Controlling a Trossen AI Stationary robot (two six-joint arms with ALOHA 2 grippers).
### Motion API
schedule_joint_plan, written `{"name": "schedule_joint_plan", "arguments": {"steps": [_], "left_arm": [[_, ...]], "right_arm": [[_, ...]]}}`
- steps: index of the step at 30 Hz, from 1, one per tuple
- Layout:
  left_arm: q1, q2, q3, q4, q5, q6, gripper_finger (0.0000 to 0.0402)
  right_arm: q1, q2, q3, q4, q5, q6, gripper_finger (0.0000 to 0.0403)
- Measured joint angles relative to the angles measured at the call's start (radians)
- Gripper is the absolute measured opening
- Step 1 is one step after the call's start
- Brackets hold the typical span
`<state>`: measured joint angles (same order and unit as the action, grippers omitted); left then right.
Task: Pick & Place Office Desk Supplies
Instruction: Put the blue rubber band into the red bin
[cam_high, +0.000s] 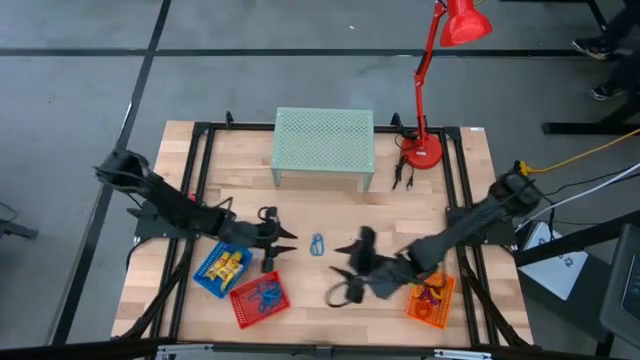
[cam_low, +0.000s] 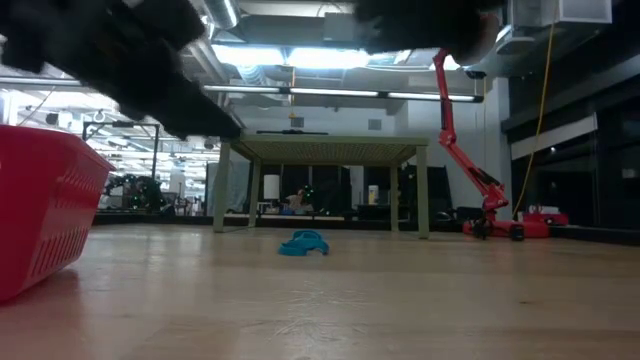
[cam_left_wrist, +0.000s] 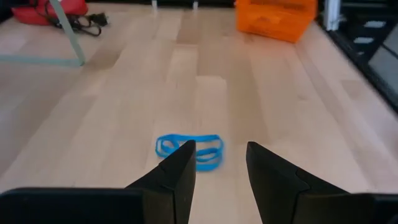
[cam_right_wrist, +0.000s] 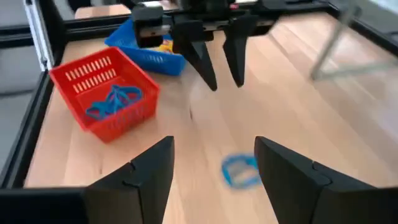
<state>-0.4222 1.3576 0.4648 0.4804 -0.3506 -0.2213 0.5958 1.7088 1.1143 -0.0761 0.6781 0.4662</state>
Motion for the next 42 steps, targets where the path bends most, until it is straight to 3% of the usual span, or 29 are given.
{"name": "schedule_joint_plan", "arguments": {"steps": [7,11,16,22,27,32,42], "left_arm": [[0.138,0.195,0.109,0.015,-0.001,0.032,0.0139],[0.198,0.245,0.195,-0.004,0.073,0.068,0.0139],[0.246,0.312,0.266,-0.143,0.132,0.038,0.0139],[0.199,0.398,0.319,-0.149,0.282,0.160,0.0128],[0.167,0.446,0.378,-0.164,0.296,0.164,0.0102],[0.161,0.504,0.464,-0.284,0.299,0.165,0.0087],[0.161,0.540,0.587,-0.533,0.253,0.094,0.0110]], "right_arm": [[0.093,-0.119,-0.233,0.087,0.186,0.220,0.0225],[0.116,-0.121,-0.257,0.112,0.221,0.230,0.0225],[0.121,-0.122,-0.256,0.121,0.238,0.202,0.0225],[0.126,-0.122,-0.256,0.122,0.228,0.178,0.0225],[0.126,-0.122,-0.256,0.122,0.222,0.177,0.0225],[0.126,-0.122,-0.256,0.122,0.222,0.178,0.0225],[0.125,-0.121,-0.256,0.122,0.196,0.178,0.0225]]}}
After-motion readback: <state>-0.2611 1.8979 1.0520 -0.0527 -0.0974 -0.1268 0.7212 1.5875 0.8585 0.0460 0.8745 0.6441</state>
